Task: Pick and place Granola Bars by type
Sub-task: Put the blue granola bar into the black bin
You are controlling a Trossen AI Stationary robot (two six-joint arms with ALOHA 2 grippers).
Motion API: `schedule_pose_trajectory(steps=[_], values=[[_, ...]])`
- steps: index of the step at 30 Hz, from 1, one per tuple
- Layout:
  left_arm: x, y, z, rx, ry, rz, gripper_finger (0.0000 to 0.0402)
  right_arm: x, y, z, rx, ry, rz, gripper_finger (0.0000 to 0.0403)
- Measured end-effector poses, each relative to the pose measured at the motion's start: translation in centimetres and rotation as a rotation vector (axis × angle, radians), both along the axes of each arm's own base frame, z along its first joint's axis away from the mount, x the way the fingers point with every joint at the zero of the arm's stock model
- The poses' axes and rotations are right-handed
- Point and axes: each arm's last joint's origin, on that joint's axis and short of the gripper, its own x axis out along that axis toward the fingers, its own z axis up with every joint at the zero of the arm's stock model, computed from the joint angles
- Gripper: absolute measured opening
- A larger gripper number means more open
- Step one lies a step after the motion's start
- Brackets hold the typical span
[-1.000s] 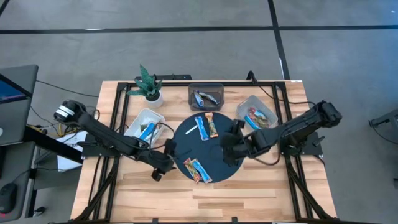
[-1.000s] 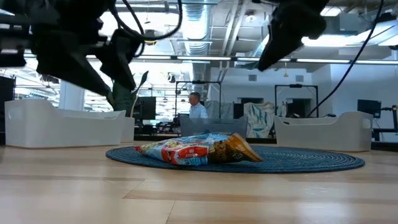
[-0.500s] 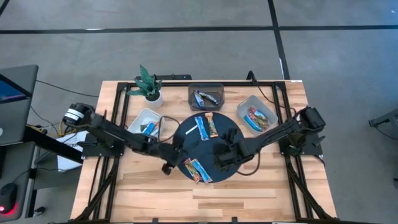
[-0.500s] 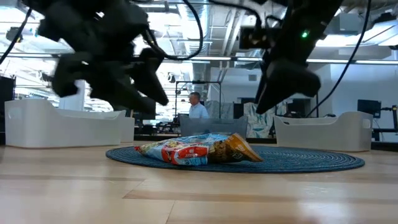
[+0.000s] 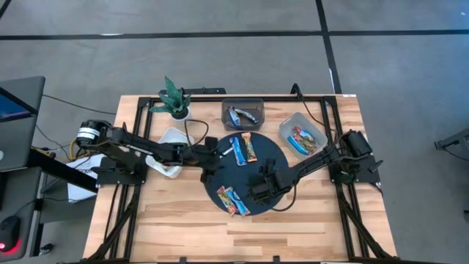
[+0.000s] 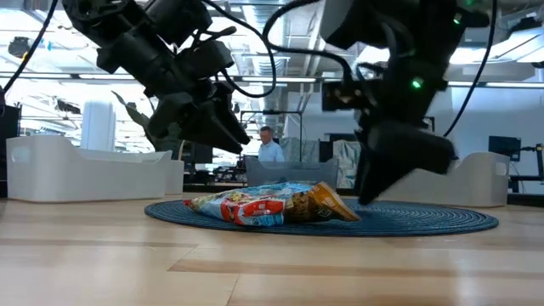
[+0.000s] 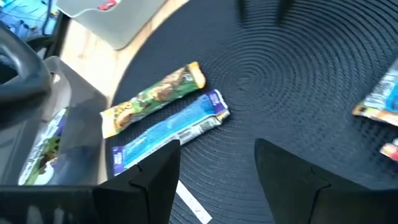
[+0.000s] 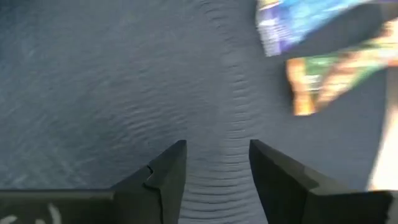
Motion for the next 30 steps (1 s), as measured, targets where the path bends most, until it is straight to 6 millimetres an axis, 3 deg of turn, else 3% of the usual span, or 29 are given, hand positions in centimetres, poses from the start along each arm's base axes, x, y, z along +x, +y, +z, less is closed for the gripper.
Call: schedule_pose_trajectory(steps=[7,17,25,30], values=[[0.0,0.2,0.0,0.0,-0.002,0.004,0.0201,0.1,0.7,-0.9,0.07,-0.012,0.019,0.0165],[-0.2,-0.2,-0.3,-0.058,0.043,-0.077,0.0201,-0.7,4.5,-0.6,0.234,-0.021,0.147,0.015],[-0.1,-0.2,-0.2,-0.034,0.03,-0.096,0.0201,-0.8,5.9,0.0,0.083,-0.039,0.256,0.0126],[0.0,-0.2,-0.1,0.002,0.019,-0.122,0.0201,-1.0,6.0,2.1,0.001,-0.108,0.281,0.0118]])
